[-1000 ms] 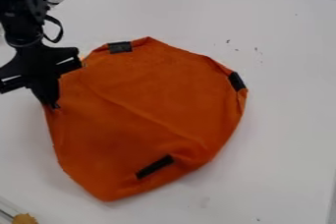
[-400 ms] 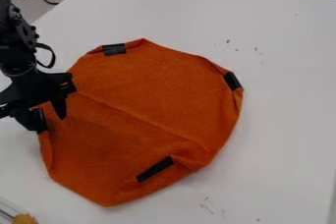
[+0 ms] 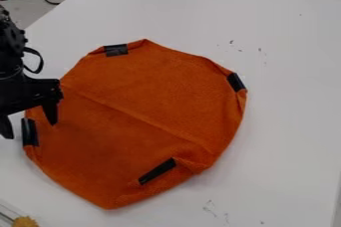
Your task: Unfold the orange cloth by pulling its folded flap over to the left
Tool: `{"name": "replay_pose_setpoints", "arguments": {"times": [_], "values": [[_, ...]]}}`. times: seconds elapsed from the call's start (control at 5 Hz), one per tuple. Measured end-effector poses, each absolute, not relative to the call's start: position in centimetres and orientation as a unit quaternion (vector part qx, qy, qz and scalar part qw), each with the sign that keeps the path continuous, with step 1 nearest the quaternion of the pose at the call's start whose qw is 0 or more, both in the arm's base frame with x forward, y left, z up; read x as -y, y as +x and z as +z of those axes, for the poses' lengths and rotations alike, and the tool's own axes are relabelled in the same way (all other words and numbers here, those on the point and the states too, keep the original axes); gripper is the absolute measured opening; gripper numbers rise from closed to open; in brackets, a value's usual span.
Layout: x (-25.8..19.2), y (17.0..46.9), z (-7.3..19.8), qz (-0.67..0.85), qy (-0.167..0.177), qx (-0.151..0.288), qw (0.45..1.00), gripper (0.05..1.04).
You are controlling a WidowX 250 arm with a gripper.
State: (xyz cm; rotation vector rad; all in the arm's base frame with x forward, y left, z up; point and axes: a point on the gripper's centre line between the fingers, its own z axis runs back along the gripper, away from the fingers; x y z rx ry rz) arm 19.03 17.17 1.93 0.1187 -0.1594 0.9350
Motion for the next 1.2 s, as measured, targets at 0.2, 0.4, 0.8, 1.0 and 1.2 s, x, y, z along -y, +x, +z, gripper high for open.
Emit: {"name": "replay_pose_setpoints", "arguments": {"times": [0.2, 0.4, 0.8, 1.0, 1.2], "values": [[-18.5, 17.7, 2.4, 0.453, 0.072, 0.075, 0.886, 1.000], [-19.2, 17.7, 4.7, 0.416, 0.099, 0.098, 0.898, 1.000], [-15.7, 21.9, 9.0, 0.268, 0.094, 0.113, 0.952, 1.000], [-14.0, 22.3, 9.0, 0.223, 0.052, 0.110, 0.967, 1.000], [-13.4, 21.9, 8.8, 0.210, 0.040, 0.093, 0.972, 1.000]]}}
